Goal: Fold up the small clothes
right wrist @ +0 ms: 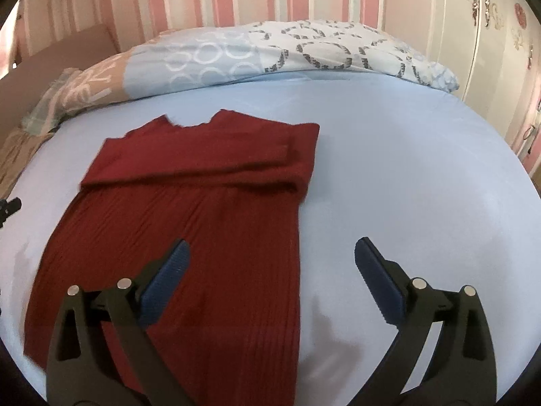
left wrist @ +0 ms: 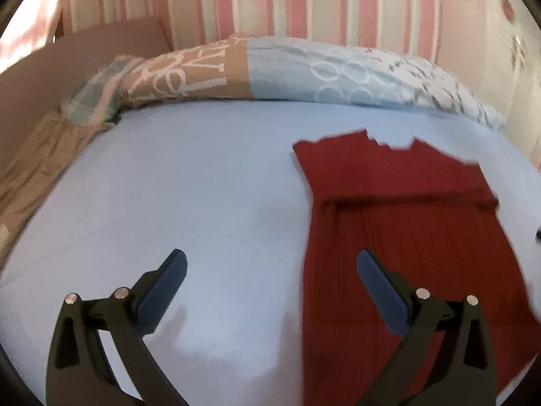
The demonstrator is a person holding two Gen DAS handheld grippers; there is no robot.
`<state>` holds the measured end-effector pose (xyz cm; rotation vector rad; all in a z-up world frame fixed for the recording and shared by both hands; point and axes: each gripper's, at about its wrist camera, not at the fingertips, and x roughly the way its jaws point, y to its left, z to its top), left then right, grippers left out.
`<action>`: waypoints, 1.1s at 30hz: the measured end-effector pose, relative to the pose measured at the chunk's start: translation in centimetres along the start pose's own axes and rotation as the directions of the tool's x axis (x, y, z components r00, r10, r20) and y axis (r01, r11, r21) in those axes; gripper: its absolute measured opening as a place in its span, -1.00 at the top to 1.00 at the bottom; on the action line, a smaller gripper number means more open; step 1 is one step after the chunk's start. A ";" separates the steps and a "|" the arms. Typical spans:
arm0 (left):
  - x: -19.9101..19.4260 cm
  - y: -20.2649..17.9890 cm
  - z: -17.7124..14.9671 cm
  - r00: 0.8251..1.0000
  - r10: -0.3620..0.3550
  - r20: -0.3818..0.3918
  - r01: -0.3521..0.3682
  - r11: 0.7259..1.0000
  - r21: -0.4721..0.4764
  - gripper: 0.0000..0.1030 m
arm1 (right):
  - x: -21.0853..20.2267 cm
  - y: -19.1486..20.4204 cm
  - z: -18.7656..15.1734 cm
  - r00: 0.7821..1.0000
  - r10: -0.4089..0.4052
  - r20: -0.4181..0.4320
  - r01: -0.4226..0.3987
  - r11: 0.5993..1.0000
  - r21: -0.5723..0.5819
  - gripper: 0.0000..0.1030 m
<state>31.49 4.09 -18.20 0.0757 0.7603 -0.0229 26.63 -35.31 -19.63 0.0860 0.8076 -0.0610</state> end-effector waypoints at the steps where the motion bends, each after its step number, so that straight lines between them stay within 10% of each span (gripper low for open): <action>1: -1.4 -0.2 -1.5 1.000 0.012 0.005 -0.012 1.000 0.024 -0.96 | -1.3 0.2 -1.1 1.000 0.008 0.001 -0.008 1.000 0.000 -0.90; 15: -8.2 -0.4 -14.9 0.989 0.130 -0.075 -0.122 0.988 0.095 -0.96 | -13.0 2.3 -11.9 1.000 -0.018 0.016 0.019 0.998 -0.066 -0.92; 33: -8.3 -1.1 -14.5 0.999 -0.044 -0.023 0.045 0.999 0.025 -0.96 | -14.7 2.8 -11.9 1.000 -0.009 0.020 0.009 0.999 -0.030 -0.92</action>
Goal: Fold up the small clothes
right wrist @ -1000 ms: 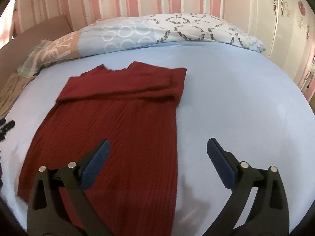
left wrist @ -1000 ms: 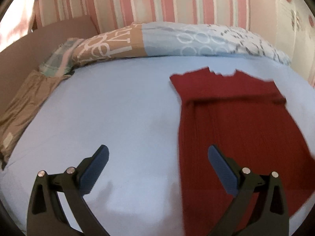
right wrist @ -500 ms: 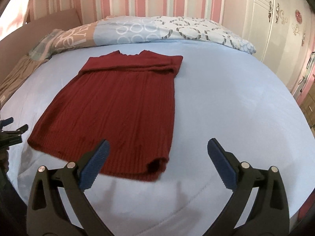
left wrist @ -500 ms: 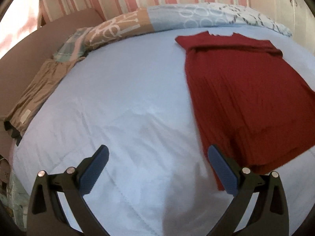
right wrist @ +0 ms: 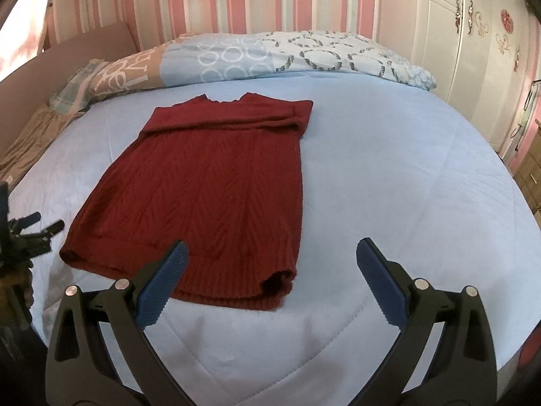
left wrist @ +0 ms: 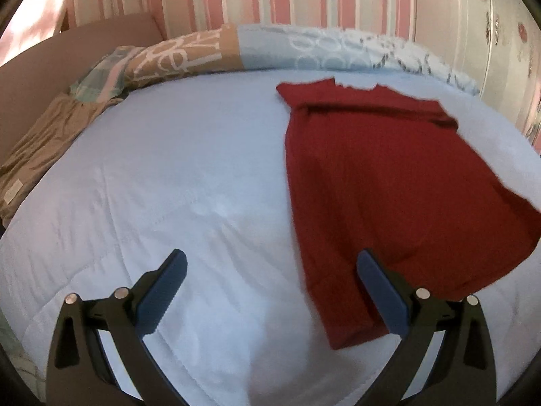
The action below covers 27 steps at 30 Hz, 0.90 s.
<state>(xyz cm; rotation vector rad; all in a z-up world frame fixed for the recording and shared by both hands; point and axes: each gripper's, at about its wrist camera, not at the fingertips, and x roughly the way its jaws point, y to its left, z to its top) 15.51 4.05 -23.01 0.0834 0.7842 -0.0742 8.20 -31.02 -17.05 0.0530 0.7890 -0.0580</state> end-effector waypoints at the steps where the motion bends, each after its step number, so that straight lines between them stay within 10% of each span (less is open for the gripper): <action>1: 0.2 -0.4 0.1 1.000 -0.011 -0.008 0.012 1.000 0.028 -0.96 | 0.1 0.0 0.0 1.000 0.001 -0.004 -0.001 1.000 0.001 -0.92; 8: 4.5 -1.9 -1.9 0.986 0.047 -0.159 -0.025 0.990 0.137 -0.97 | 1.0 1.0 -0.2 0.999 0.018 -0.036 -0.018 1.000 -0.002 -0.92; 14: 3.5 1.3 -1.7 0.979 0.154 -0.132 -0.148 0.988 0.048 -0.97 | 1.7 1.2 -1.1 0.999 -0.002 -0.047 0.001 1.000 -0.018 -0.93; 27: 0.6 0.3 -0.6 0.999 0.010 -0.045 -0.010 1.000 0.003 -0.97 | 4.8 -0.8 -3.2 0.993 0.006 -0.116 0.002 0.998 0.070 -0.92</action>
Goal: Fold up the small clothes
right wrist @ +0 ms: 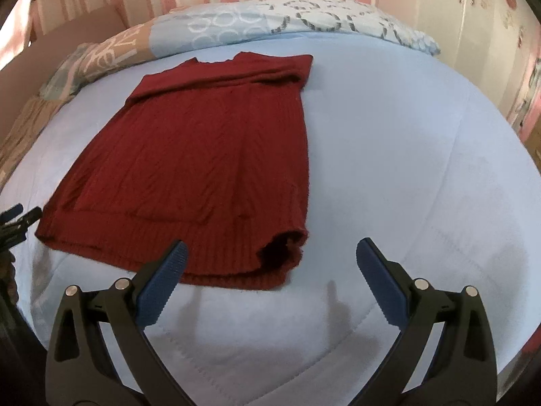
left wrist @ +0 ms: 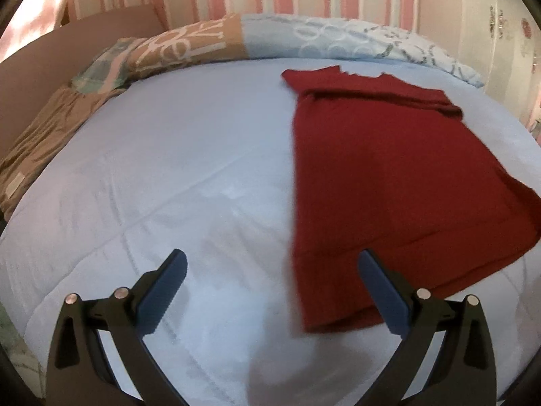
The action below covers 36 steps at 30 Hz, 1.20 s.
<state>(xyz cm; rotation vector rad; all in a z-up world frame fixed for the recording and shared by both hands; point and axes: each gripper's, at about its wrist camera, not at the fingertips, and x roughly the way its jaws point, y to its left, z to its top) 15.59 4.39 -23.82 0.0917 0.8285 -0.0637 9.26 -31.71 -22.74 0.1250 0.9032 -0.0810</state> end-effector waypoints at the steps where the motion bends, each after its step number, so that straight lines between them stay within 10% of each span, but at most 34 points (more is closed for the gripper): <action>1: 0.0 -0.3 0.2 1.000 -0.010 0.001 0.010 1.000 0.003 -0.97 | 0.2 -0.4 0.1 1.000 0.000 -0.002 0.000 1.000 0.019 -0.92; 7: 2.1 -1.2 0.2 0.996 -0.042 -0.074 0.041 0.999 -0.020 -0.97 | 1.5 -1.7 0.8 1.000 0.019 -0.017 -0.018 0.997 0.079 -0.87; 15: 3.2 -1.5 -0.6 0.992 -0.054 -0.111 0.049 0.998 -0.050 -0.97 | 4.0 -2.2 1.4 0.996 0.051 -0.072 -0.043 0.993 0.113 -0.15; 18: 3.2 -1.7 -0.6 0.992 -0.057 -0.113 0.052 0.997 -0.048 -0.97 | 4.7 -2.1 1.0 0.991 0.090 -0.099 -0.078 0.989 0.123 0.84; 36: 3.6 -1.8 -0.9 0.985 -0.121 -0.125 0.112 0.991 -0.078 -0.97 | 3.8 -1.9 0.8 0.990 0.114 -0.086 -0.104 0.988 0.115 0.83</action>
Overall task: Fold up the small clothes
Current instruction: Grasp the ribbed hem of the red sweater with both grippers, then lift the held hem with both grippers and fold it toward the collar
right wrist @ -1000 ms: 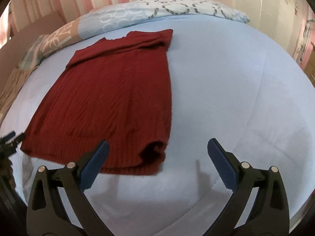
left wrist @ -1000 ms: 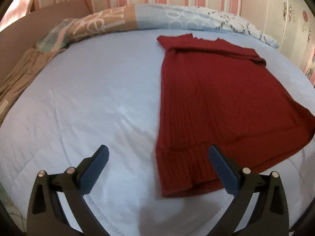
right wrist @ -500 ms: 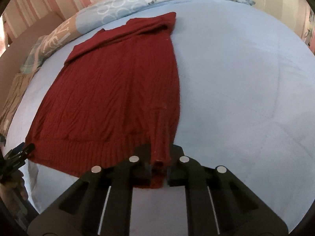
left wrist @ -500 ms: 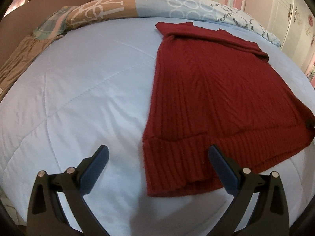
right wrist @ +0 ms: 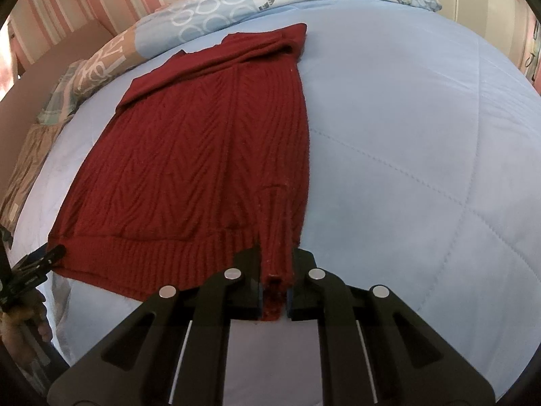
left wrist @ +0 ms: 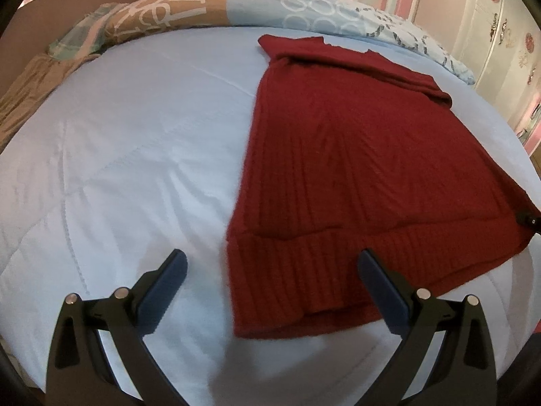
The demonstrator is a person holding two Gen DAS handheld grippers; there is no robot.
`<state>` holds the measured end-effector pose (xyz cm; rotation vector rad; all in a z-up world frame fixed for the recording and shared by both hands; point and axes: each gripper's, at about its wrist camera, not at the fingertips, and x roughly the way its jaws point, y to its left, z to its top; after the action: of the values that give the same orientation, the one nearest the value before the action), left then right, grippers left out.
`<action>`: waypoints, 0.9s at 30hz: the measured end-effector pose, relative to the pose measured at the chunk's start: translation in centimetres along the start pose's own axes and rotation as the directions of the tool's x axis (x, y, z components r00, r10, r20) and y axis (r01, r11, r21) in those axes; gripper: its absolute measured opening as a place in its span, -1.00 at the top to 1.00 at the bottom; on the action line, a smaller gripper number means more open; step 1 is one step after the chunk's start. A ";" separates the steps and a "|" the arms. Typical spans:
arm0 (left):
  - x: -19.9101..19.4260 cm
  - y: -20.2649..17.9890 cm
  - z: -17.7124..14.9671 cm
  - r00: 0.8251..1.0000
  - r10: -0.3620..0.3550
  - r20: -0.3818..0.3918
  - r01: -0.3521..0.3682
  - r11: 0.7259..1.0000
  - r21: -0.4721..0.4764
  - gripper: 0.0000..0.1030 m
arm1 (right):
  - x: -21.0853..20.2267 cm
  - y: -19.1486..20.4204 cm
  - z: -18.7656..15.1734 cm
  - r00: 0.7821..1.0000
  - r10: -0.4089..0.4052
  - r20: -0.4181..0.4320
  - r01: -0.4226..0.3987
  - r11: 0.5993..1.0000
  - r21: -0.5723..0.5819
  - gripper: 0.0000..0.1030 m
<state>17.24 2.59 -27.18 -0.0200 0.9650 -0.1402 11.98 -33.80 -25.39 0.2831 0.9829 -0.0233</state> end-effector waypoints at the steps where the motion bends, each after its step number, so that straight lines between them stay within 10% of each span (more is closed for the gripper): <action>1: 0.1 0.0 0.0 1.000 0.002 -0.003 -0.002 1.000 -0.005 -0.96 | 0.0 0.0 0.0 1.000 0.002 -0.001 -0.002 1.000 0.003 0.83; 3: -0.1 -0.3 0.0 1.000 -0.023 0.006 0.023 1.000 -0.002 -0.54 | 0.0 0.0 0.0 1.000 0.004 -0.002 -0.004 1.000 0.005 0.83; 5: -0.3 -0.9 0.0 1.000 -0.029 0.007 0.029 0.999 0.030 0.32 | -0.1 0.0 0.0 1.000 0.006 -0.003 -0.006 1.000 0.004 0.83; 8: -0.7 0.0 -0.1 0.998 -0.066 0.022 0.066 0.998 -0.025 0.62 | -0.1 0.0 0.0 1.000 0.007 -0.004 -0.007 1.000 0.004 0.83; 27: -3.7 -1.6 0.2 0.986 -0.144 0.082 0.145 0.989 -0.004 0.74 | -0.7 -0.3 -0.4 1.000 0.023 0.009 -0.023 1.000 0.016 0.83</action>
<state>15.12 1.45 -23.88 -0.1049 0.8831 -0.2664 11.22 -34.06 -25.14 0.3085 0.9705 -0.0117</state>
